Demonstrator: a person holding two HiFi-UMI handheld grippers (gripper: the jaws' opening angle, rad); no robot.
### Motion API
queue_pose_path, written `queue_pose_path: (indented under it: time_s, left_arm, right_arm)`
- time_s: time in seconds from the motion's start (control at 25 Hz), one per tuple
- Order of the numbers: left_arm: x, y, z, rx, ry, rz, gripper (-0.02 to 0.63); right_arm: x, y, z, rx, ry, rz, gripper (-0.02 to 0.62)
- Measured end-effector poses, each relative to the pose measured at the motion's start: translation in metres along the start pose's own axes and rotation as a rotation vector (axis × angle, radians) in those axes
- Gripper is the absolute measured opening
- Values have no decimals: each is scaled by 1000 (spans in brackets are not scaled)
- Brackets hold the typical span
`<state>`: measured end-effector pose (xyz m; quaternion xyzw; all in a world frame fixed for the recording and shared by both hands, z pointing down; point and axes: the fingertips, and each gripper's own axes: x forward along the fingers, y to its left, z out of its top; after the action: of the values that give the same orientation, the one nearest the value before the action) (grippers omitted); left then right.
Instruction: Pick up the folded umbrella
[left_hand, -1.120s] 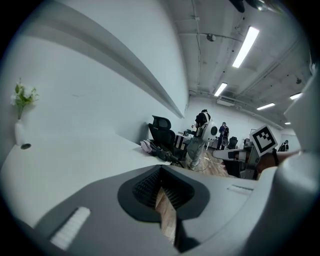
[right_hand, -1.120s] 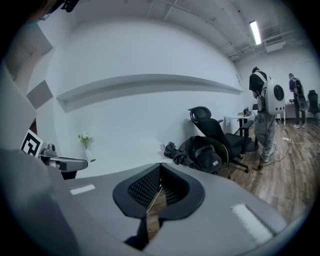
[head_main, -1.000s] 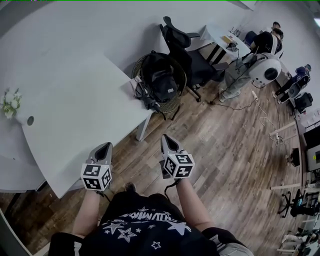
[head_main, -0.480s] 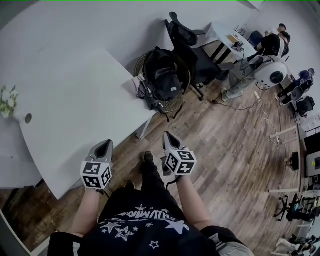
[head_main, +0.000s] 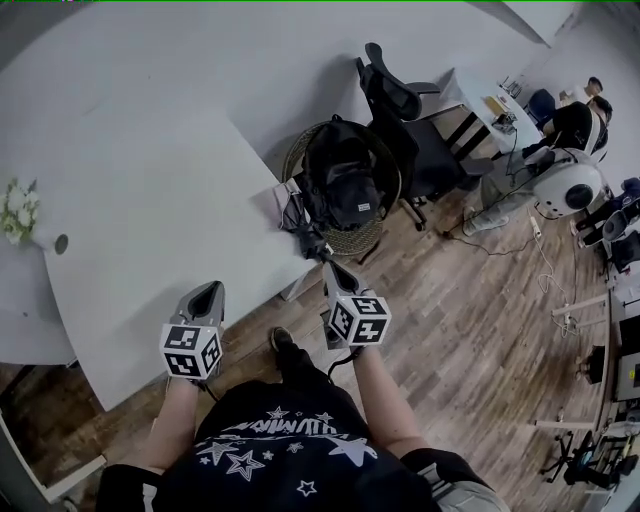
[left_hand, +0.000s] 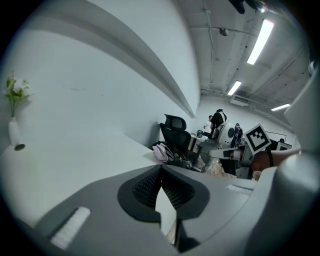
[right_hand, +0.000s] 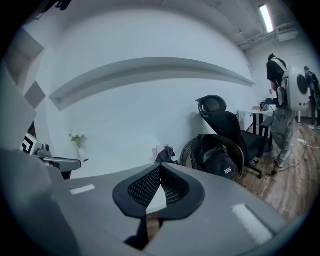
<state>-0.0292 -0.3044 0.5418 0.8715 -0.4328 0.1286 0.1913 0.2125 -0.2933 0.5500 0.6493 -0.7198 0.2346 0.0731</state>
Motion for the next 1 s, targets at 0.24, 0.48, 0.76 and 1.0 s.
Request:
queue_pose_path:
  time_s: [0.24,0.48,0.76,1.0]
  left_arm:
    - [47,-5,19,-13,-3,52,3]
    - [76,3,31,-28,-2,119,3]
    - [91,6,24,-62,27,177,3]
    - [101,14,20,-61,47,226,3]
  right_arm:
    - [55,-25,15,-54,98,63,18]
    - [103,-37,9,-80,244,121,135]
    - [137,-37,-16,-123,410,190,273]
    - [162,-32,-30,-171,490,213,278]
